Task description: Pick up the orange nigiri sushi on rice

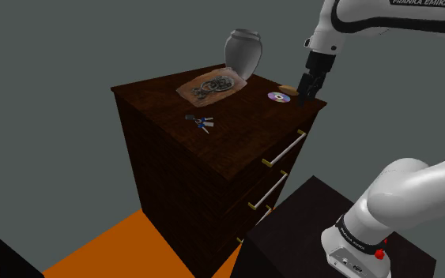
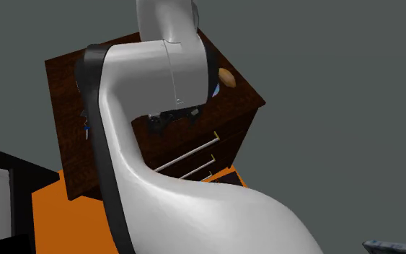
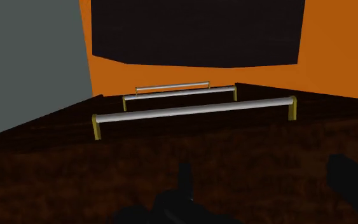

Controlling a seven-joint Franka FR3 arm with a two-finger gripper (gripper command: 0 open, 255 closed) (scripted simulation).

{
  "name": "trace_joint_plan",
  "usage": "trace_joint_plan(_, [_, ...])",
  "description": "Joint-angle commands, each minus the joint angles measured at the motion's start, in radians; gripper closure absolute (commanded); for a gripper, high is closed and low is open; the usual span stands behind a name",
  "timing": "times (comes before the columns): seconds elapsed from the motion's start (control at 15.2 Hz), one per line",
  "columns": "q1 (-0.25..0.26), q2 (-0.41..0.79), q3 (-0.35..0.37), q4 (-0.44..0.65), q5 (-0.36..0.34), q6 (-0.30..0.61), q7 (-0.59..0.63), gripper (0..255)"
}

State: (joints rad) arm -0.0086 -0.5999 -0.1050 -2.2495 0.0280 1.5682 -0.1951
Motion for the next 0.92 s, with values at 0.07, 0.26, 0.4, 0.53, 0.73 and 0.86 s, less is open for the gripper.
trace_joint_plan(0.07, [-0.015,0.086,-0.050,0.044,-0.028,0.046,-0.064,0])
trace_joint_plan(0.26, [-0.026,0.173,-0.092,0.101,-0.042,0.083,-0.120,0])
trace_joint_plan(0.4, [-0.032,0.234,-0.119,0.145,-0.046,0.104,-0.156,0])
trace_joint_plan(0.53, [-0.038,0.298,-0.145,0.193,-0.045,0.122,-0.194,0])
trace_joint_plan(0.73, [-0.049,0.397,-0.182,0.275,-0.036,0.143,-0.251,0])
trace_joint_plan(0.86, [-0.058,0.466,-0.205,0.336,-0.024,0.153,-0.289,0])
